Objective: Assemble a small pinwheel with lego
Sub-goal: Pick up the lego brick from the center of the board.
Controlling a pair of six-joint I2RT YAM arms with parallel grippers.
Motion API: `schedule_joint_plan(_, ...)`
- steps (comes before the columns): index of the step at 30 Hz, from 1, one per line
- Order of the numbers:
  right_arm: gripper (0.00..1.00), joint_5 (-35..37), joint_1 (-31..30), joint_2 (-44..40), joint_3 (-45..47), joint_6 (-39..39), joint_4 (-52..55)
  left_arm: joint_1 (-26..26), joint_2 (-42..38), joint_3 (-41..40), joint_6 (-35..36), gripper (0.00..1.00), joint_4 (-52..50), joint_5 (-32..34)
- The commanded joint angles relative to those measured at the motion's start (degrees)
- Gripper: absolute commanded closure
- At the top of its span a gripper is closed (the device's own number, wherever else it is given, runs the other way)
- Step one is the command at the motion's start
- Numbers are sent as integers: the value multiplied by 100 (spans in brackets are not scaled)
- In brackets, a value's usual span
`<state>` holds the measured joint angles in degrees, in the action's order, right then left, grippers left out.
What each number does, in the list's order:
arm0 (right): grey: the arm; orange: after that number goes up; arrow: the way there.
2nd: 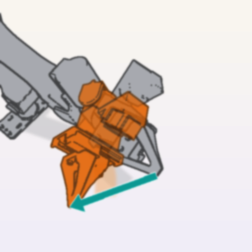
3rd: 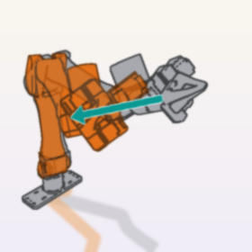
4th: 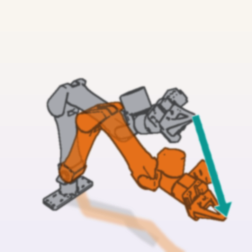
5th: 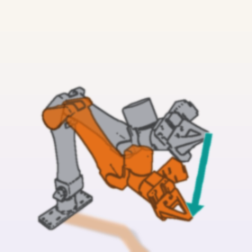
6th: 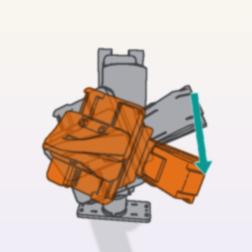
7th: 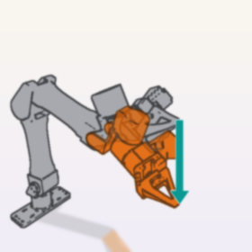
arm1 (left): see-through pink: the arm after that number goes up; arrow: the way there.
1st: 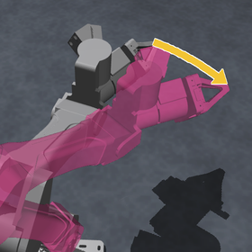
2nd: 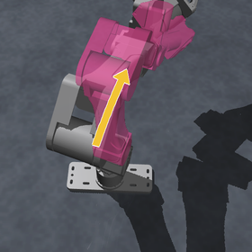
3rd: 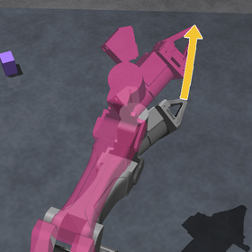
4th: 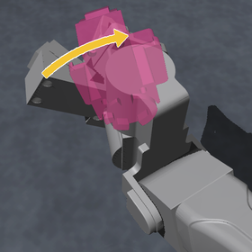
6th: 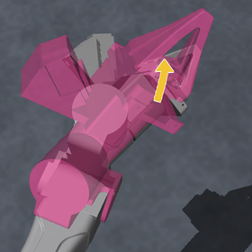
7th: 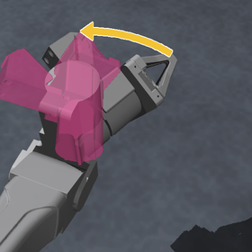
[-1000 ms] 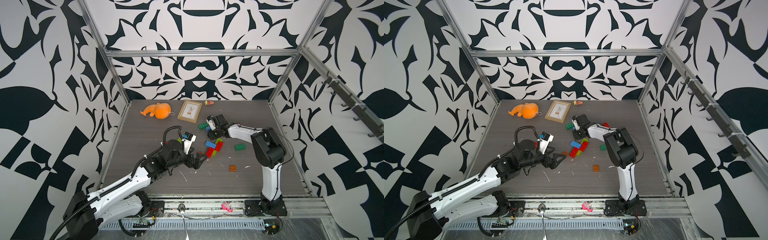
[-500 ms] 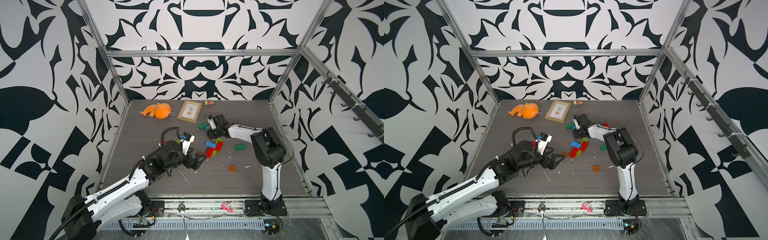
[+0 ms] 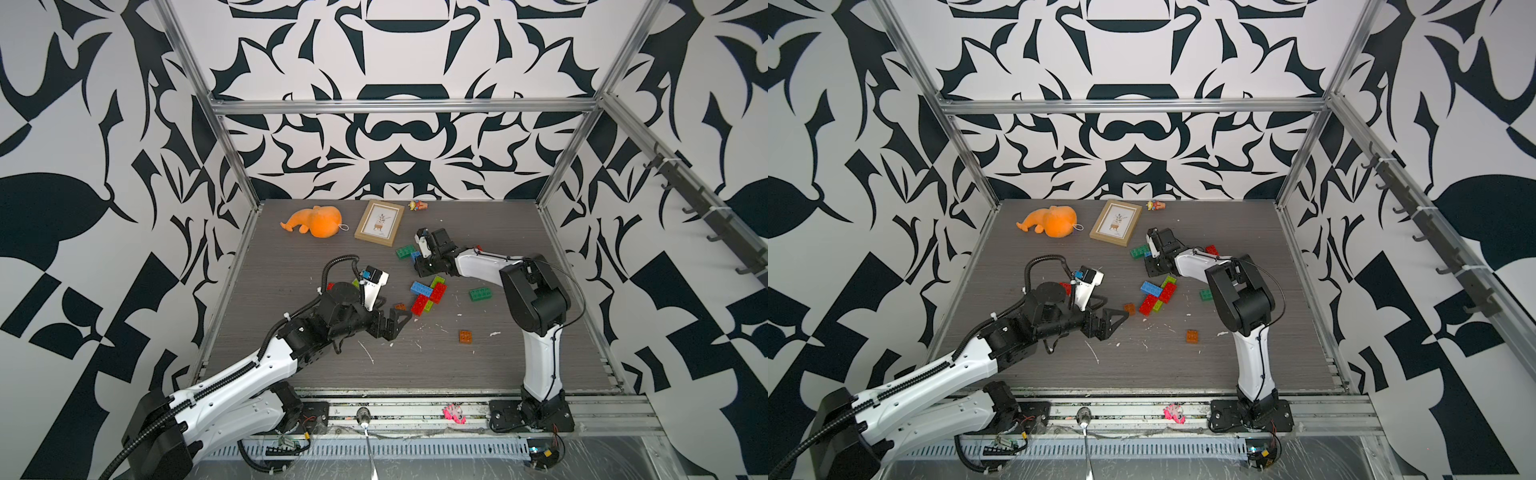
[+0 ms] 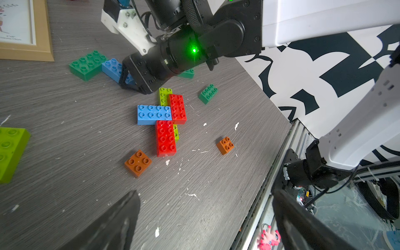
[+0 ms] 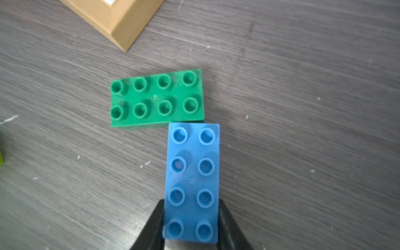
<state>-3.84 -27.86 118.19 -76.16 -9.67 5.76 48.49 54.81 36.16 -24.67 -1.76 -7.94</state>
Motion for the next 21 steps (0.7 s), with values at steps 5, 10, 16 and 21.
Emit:
schedule_joint_plan(5, 75, -96, -71, -618, 172, -69, 102, -24, -178, -114, -98, 0, -77, 9)
schedule_joint_plan(10, 79, -153, -66, -1858, 403, -124, 405, -24, -276, -151, -143, 0, -77, -11)
schedule_joint_plan(16, 81, -56, -64, -3895, 1581, -567, 958, -24, -392, -235, -223, 0, -68, -282)
schedule_joint_plan(21, 85, -169, -153, -5474, 3005, -1231, 1179, -14, -187, -229, -282, 0, -47, -635)
